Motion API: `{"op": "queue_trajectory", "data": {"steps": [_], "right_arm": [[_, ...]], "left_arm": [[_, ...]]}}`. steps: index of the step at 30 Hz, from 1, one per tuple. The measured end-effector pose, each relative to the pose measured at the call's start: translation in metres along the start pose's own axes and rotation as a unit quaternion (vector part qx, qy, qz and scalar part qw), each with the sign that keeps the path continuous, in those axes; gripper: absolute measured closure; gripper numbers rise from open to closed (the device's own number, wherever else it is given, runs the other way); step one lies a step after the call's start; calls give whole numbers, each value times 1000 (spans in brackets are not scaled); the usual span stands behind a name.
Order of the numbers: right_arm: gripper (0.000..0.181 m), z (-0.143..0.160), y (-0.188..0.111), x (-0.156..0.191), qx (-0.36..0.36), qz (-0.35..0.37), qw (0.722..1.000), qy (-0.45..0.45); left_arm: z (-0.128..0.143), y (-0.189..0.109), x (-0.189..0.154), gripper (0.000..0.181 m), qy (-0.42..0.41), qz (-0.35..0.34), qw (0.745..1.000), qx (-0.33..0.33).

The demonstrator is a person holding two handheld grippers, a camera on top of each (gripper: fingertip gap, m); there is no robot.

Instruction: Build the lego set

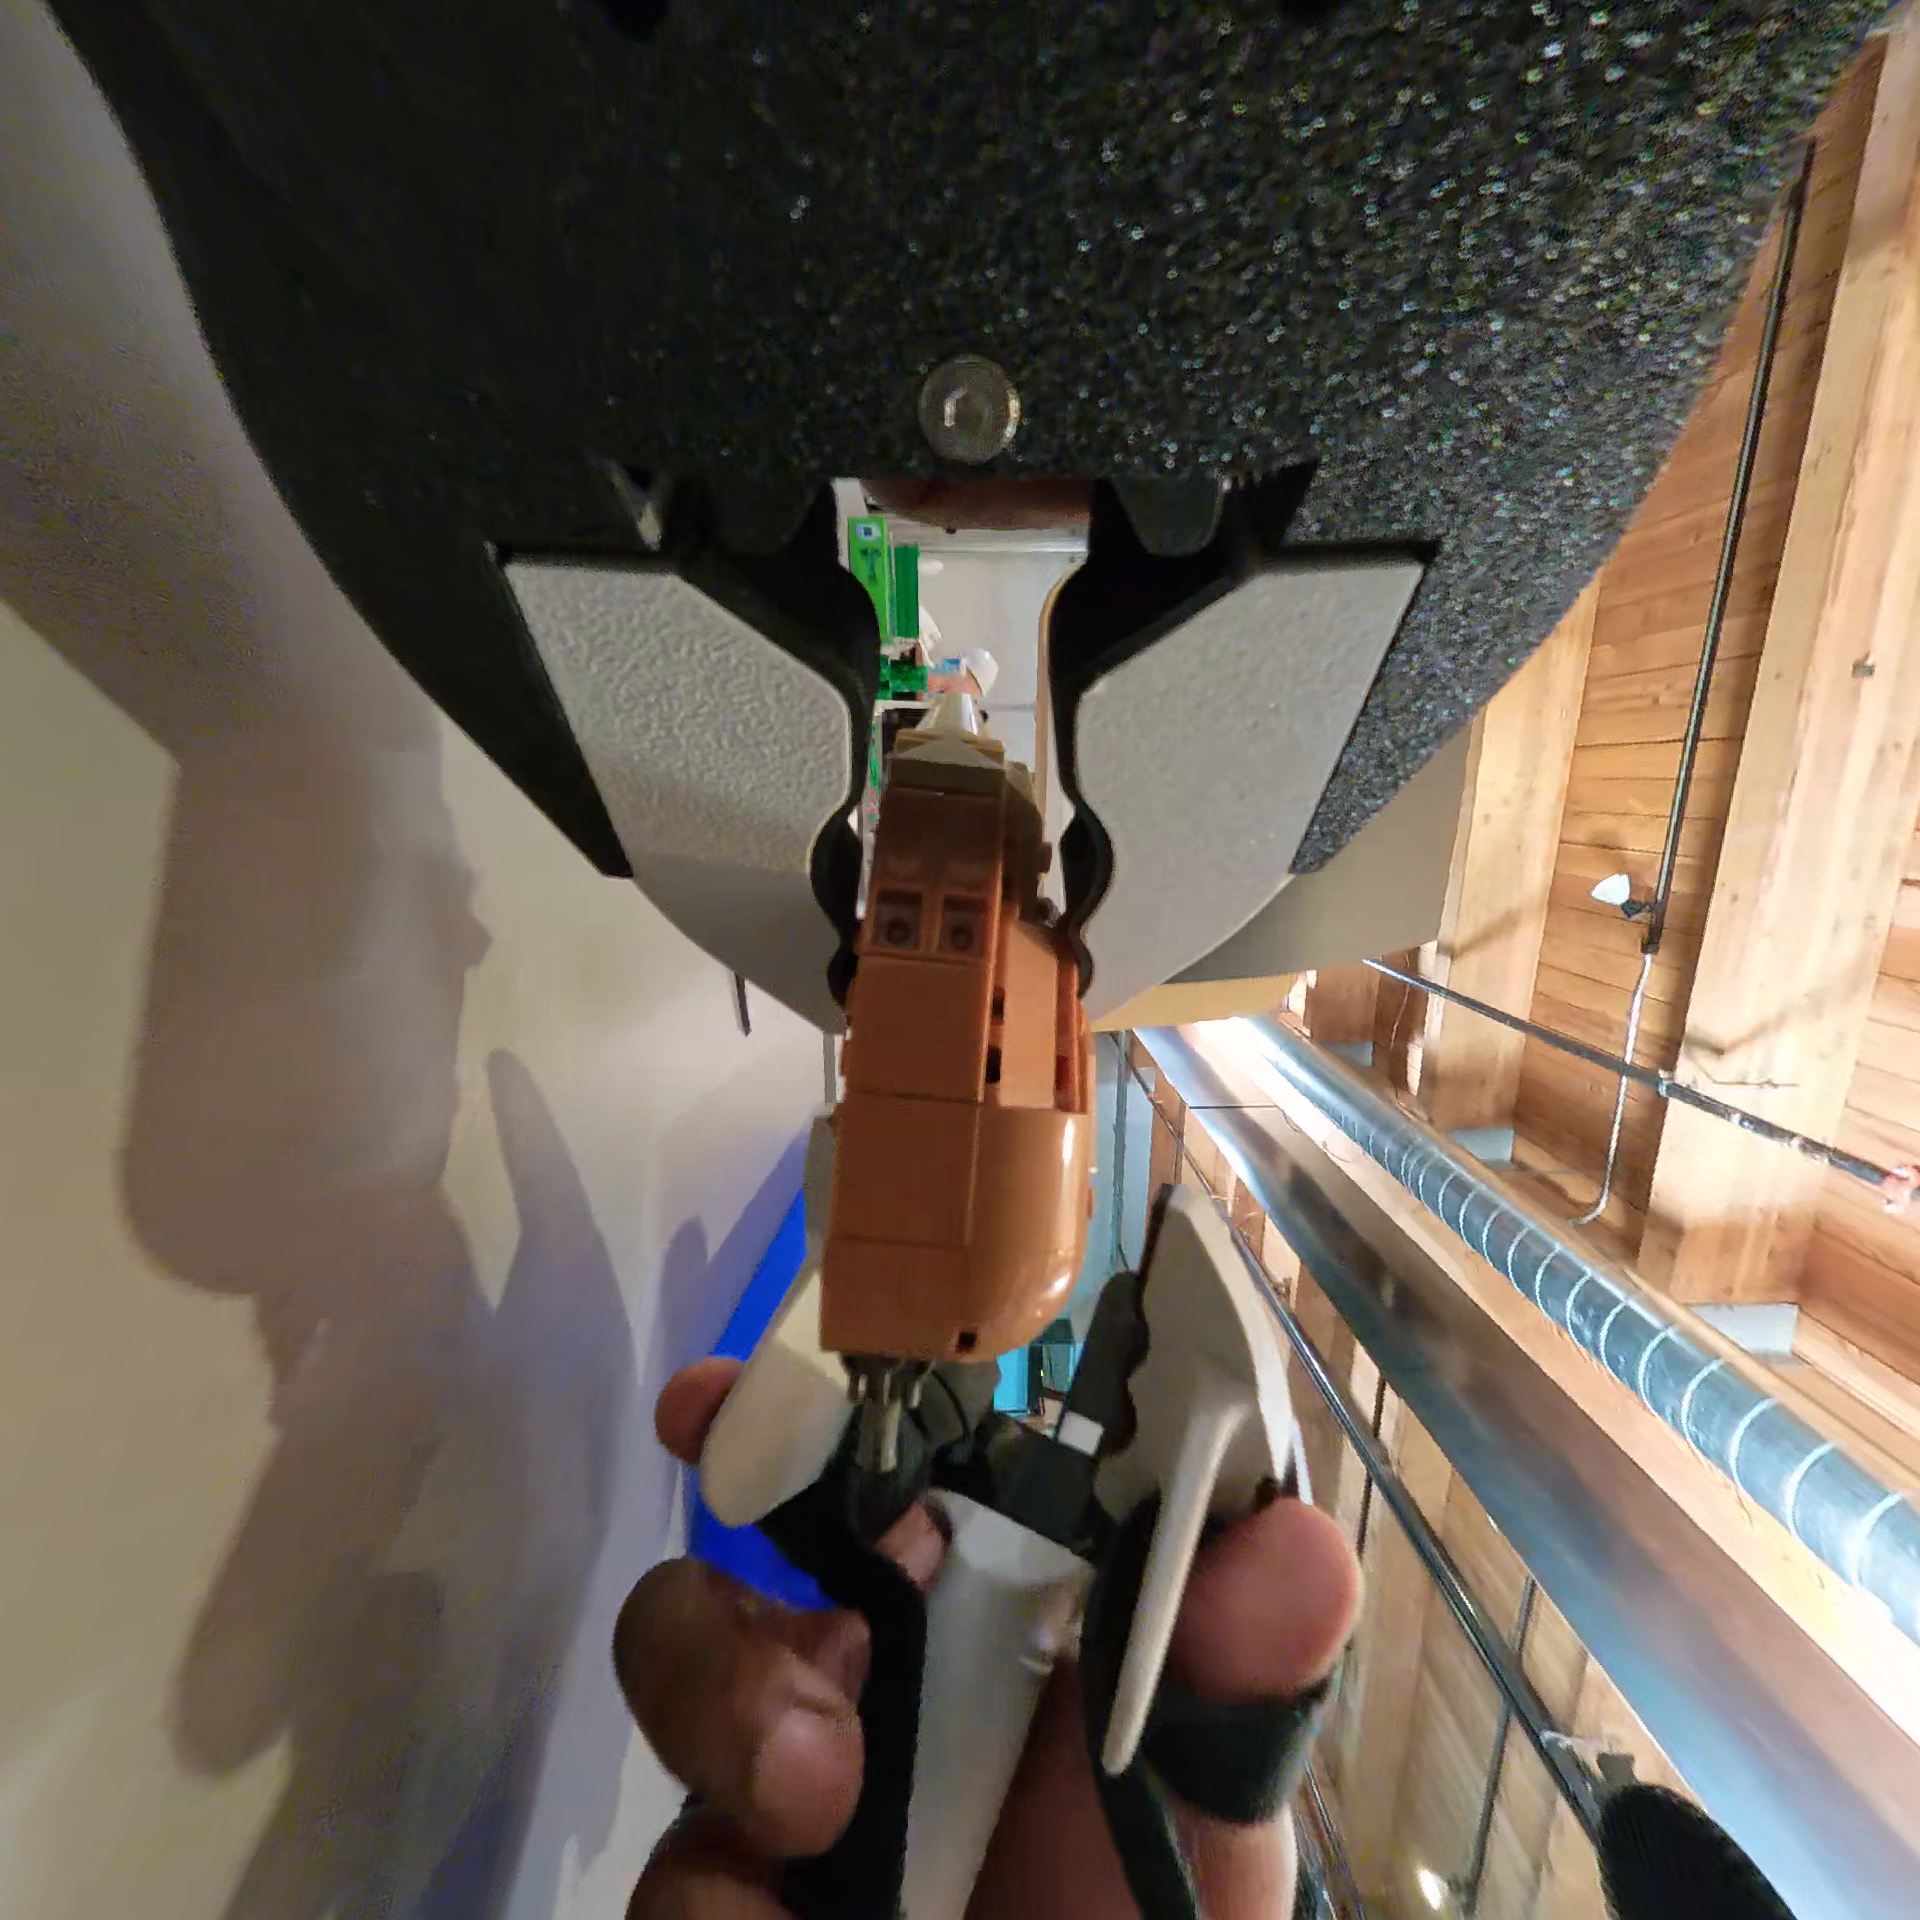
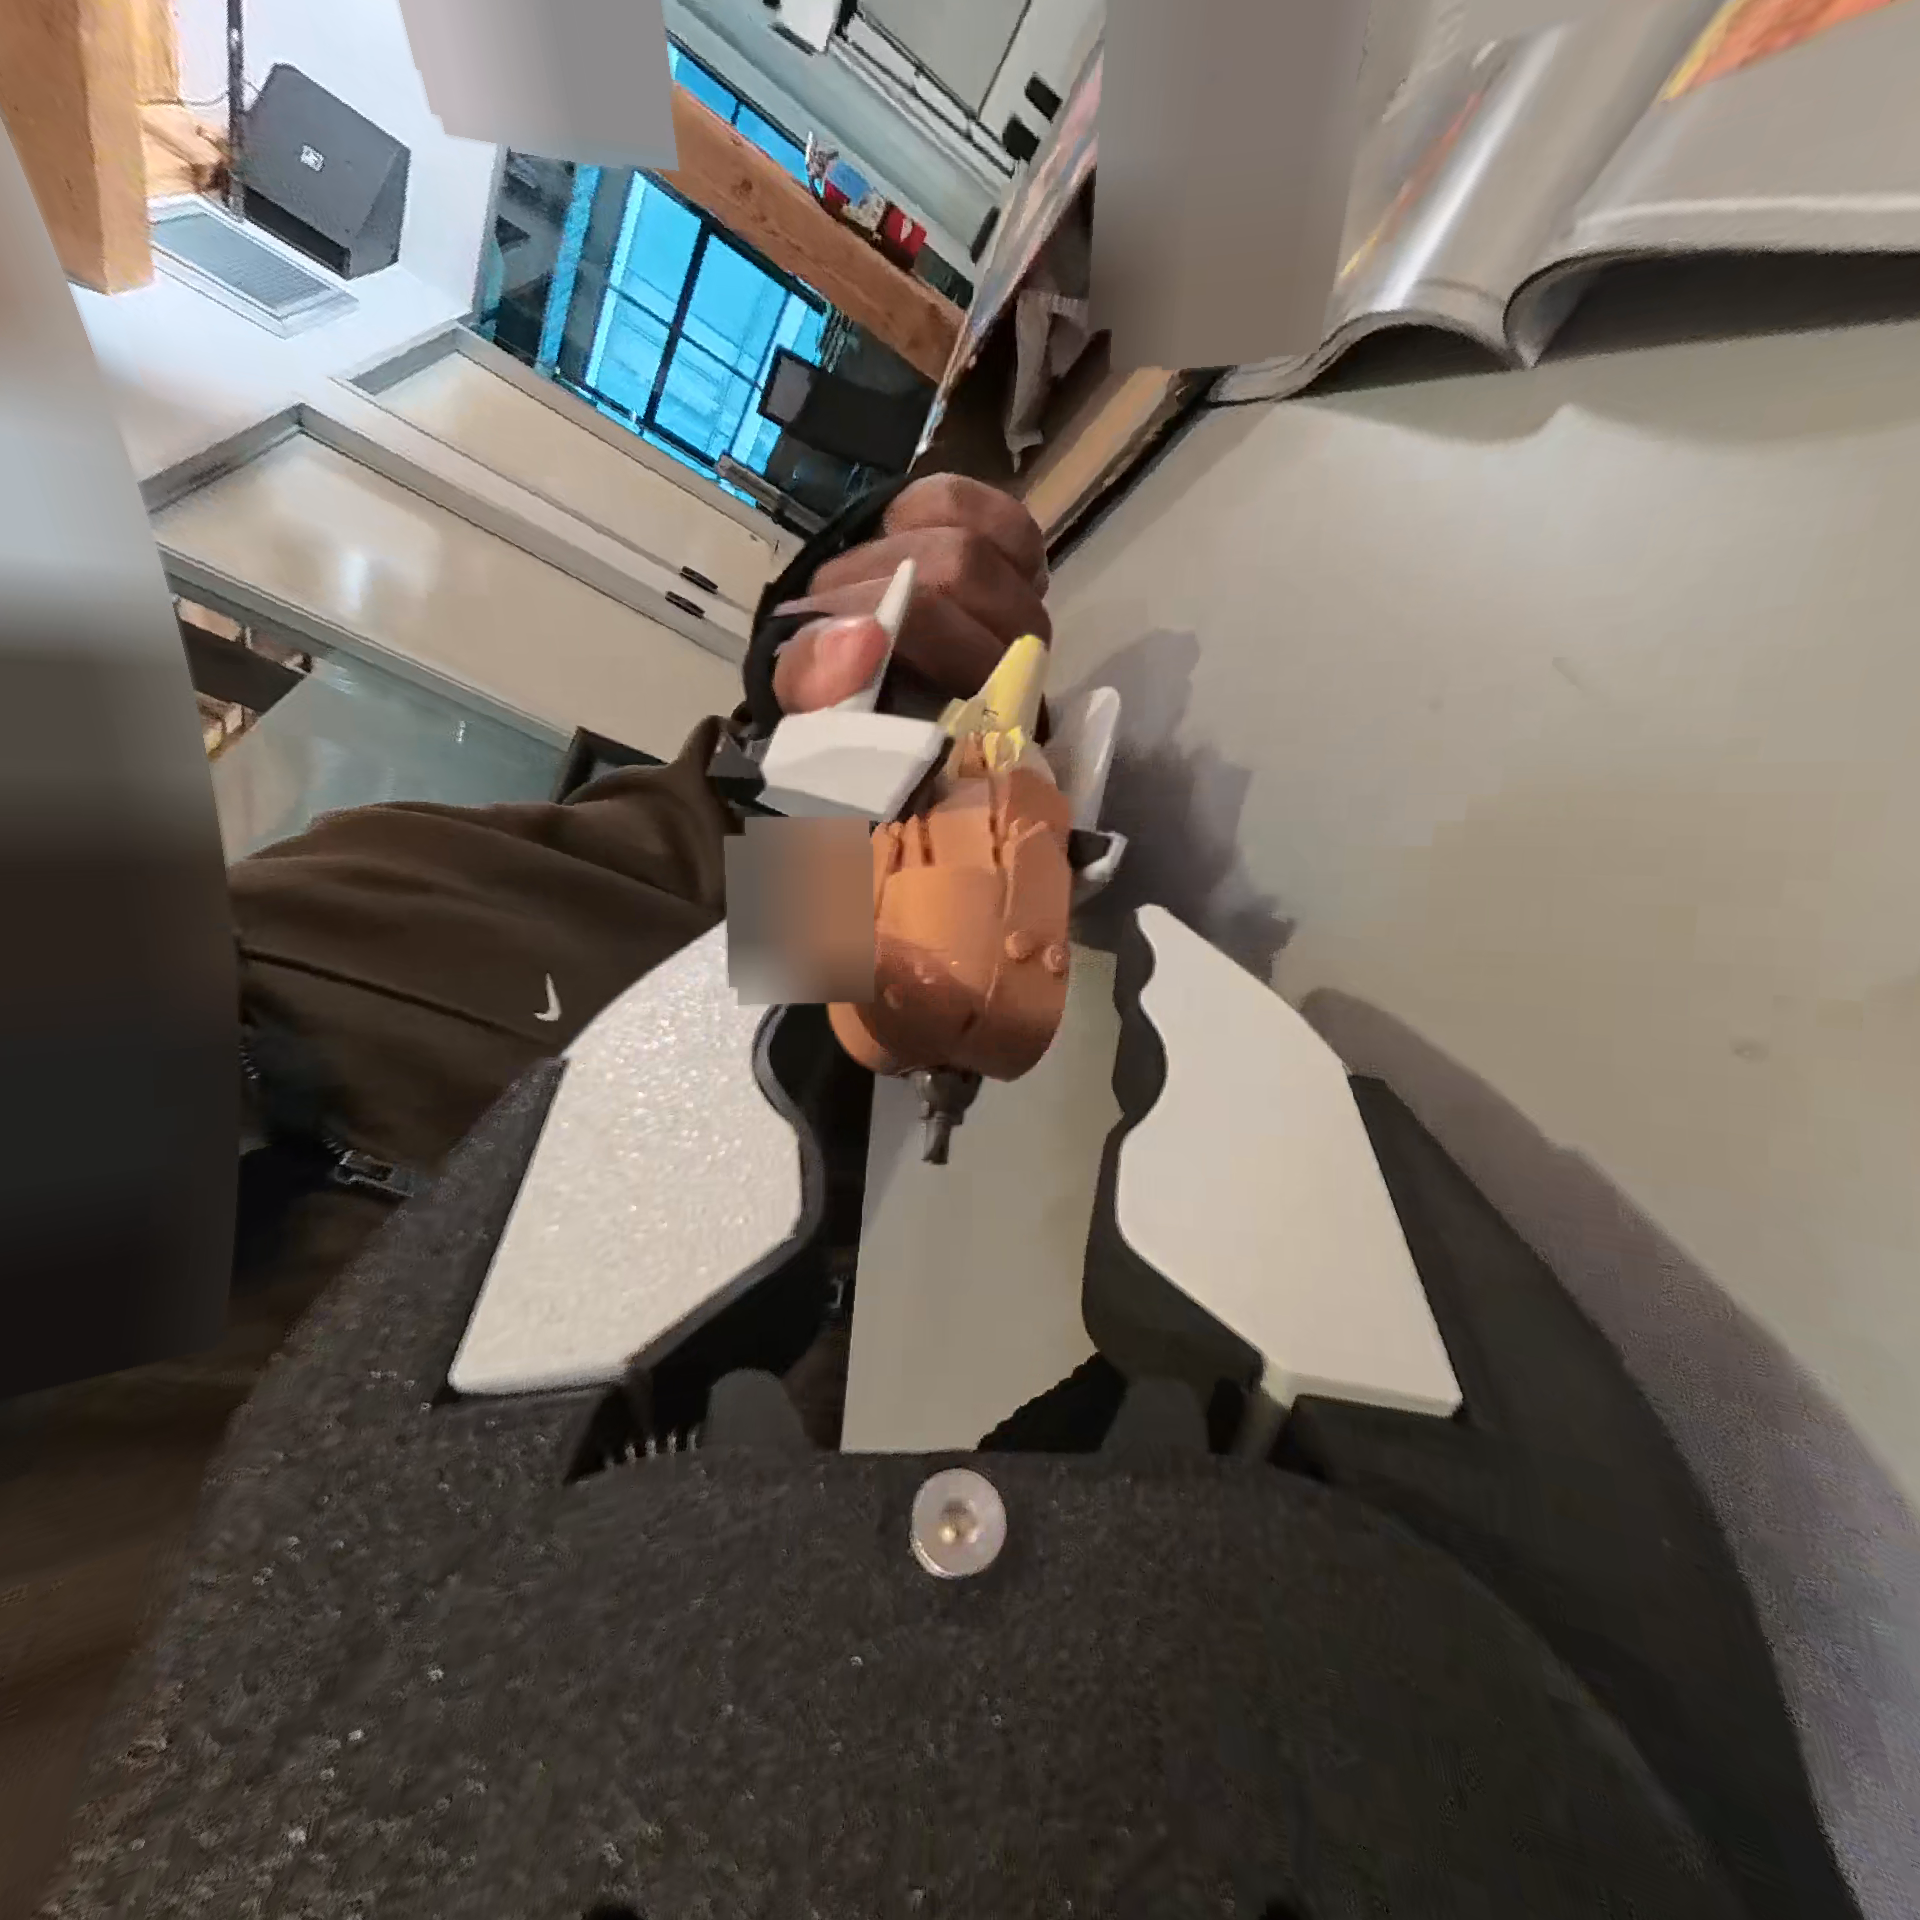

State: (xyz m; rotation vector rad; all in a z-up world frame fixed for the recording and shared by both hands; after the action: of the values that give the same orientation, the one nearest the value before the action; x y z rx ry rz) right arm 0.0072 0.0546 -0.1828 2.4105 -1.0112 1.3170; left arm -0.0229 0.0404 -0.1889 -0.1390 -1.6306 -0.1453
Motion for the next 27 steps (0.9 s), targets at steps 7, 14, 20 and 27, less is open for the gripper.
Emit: {"op": "queue_trajectory", "data": {"steps": [7,14,20,27], "right_arm": [[126,13,10,-3,70,-13,997,12],[133,16,13,-4,97,-41,994,26],[134,20,13,-3,111,-46,992,24],[137,21,13,-1,115,-57,991,25]], "left_arm": [[-12,-2,-8,146,9,18,999,-45],[-16,-3,-10,146,12,16,998,-57],[-18,-2,-12,146,10,19,998,-58],[-19,-2,-11,146,10,13,998,-54]]}}
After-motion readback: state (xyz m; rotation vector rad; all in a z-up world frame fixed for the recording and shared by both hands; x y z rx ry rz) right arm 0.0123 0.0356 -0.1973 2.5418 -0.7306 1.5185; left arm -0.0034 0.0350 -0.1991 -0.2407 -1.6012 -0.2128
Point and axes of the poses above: each gripper's, where its closed fingertips meet, y out along the fingers, z out of its underside, x = y × z across the jaws, the point moved 2 cm from there along -y, back along the fingers, and after that the axes turned 4 degrees about -y, right-handed, at the moved point
